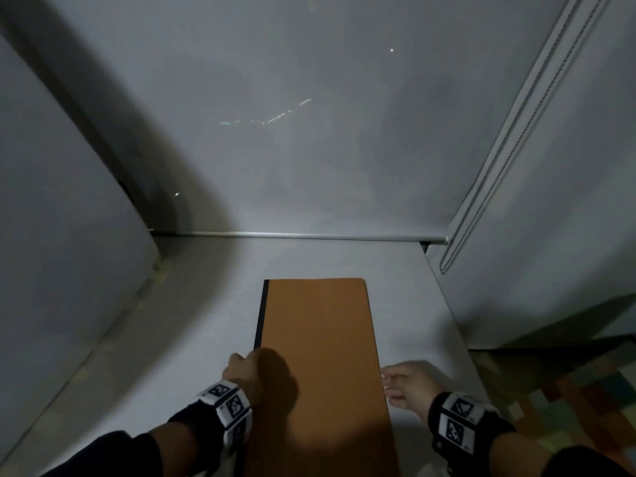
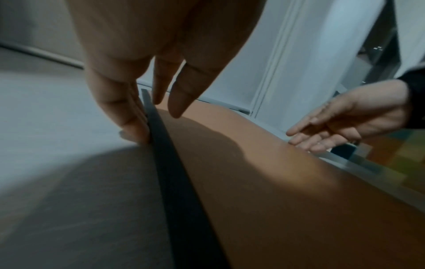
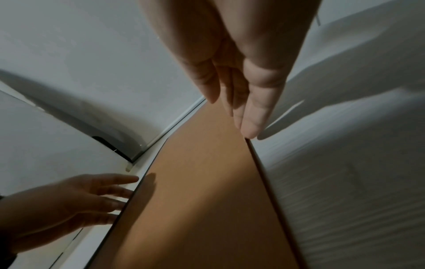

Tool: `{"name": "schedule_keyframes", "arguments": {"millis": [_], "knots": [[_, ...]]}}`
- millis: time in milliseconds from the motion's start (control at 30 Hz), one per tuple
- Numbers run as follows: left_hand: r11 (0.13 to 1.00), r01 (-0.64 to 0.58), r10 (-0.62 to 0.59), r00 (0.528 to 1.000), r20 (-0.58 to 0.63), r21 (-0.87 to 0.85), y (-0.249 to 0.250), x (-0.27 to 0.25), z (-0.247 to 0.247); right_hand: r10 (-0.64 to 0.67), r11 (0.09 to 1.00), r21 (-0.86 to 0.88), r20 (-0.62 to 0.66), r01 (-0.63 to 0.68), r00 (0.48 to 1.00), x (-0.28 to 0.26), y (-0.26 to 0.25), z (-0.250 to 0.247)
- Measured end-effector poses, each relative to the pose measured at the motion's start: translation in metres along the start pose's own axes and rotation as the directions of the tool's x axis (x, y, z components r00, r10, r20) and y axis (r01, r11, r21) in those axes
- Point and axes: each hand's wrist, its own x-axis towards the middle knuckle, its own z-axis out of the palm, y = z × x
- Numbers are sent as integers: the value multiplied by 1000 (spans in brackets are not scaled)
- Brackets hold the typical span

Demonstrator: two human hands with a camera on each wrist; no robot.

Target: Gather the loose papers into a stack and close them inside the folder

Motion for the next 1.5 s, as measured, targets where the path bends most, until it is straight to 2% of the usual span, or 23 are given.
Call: {"name": "schedule_keyframes", "arguments": {"millis": [233,400,567,700,967,1167,1300,1433,1500], "knots": [[999,-4,6,1000,29,-42,-15,7,-16,-54,998,33,14,54,998,6,1,7],[978,58,-59,998,-1,-199,-34,24,-39,-66,998,30,89,63,994,25,-19,32],[904,25,-35,999,-17,-426,-75,92,-58,-121,993,29,158,118,980,52,-61,63],[853,5,-61,994,-89,-522,-62,99,-84,-134,991,29,163,131,978,72,-83,75],[849,26,-87,992,-92,-528,-62,118,-105,-132,991,21,192,131,972,79,-99,85],[830,54,-118,990,-79,-555,-58,111,-104,-127,991,-13,211,132,969,77,-99,81],[839,31,-66,997,-46,-543,-65,114,-102,-137,988,-44,203,149,970,74,-100,81],[886,-2,-21,999,-45,-463,-71,119,-98,-163,981,-65,247,184,955,64,-103,81],[920,-64,14,991,-131,-388,-61,108,-99,-166,980,-65,254,188,953,56,-107,79]]}}
